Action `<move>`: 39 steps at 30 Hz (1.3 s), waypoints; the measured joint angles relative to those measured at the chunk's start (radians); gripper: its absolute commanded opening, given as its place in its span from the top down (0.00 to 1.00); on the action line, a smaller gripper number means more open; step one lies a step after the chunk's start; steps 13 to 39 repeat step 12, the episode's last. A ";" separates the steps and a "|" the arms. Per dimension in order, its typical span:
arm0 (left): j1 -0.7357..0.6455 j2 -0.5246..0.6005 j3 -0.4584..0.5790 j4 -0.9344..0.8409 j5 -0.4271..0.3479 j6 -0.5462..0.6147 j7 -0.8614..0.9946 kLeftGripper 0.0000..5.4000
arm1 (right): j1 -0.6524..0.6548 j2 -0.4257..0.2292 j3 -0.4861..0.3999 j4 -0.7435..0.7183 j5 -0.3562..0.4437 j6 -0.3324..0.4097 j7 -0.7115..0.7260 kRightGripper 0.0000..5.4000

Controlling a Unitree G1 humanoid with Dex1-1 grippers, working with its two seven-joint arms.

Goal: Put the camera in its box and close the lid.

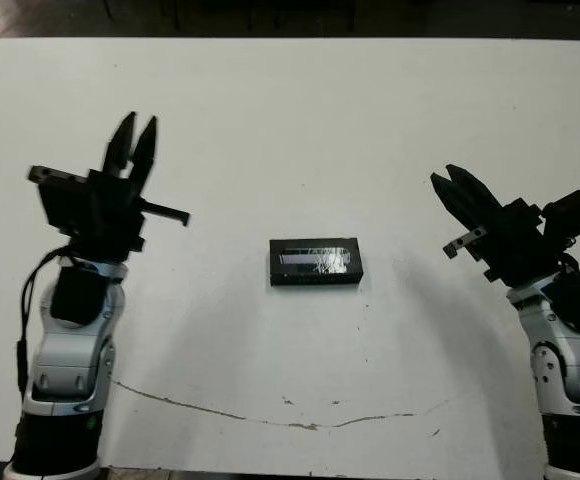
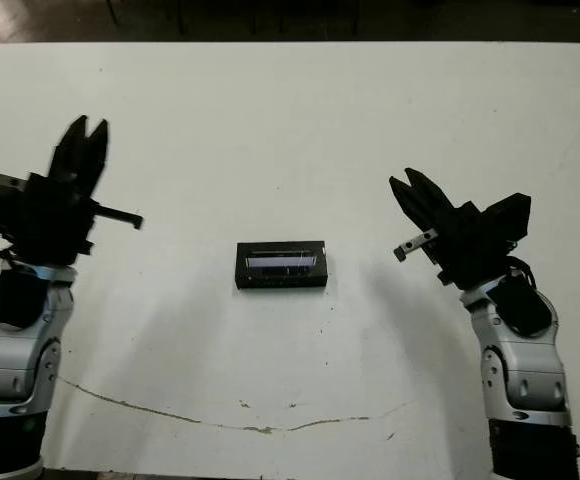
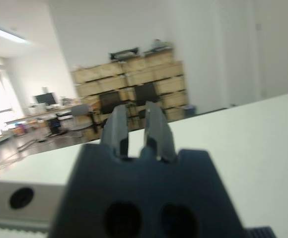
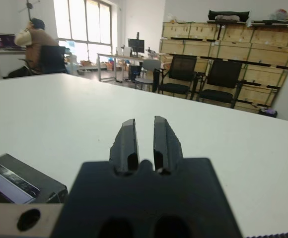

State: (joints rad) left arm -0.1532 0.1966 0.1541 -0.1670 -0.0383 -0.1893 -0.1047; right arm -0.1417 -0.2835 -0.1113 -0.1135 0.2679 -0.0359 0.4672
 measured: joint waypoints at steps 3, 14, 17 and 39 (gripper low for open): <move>0.000 -0.008 0.004 0.050 -0.001 -0.022 0.013 1.00 | -0.001 0.017 0.018 -0.034 -0.041 0.028 -0.072 1.00; 0.016 -0.041 -0.012 0.110 -0.076 -0.017 -0.024 1.00 | -0.010 0.072 0.041 -0.071 -0.123 0.055 -0.219 1.00; 0.016 -0.041 -0.012 0.110 -0.076 -0.017 -0.024 1.00 | -0.010 0.072 0.041 -0.071 -0.123 0.055 -0.219 1.00; 0.016 -0.041 -0.012 0.110 -0.076 -0.017 -0.024 1.00 | -0.010 0.072 0.041 -0.071 -0.123 0.055 -0.219 1.00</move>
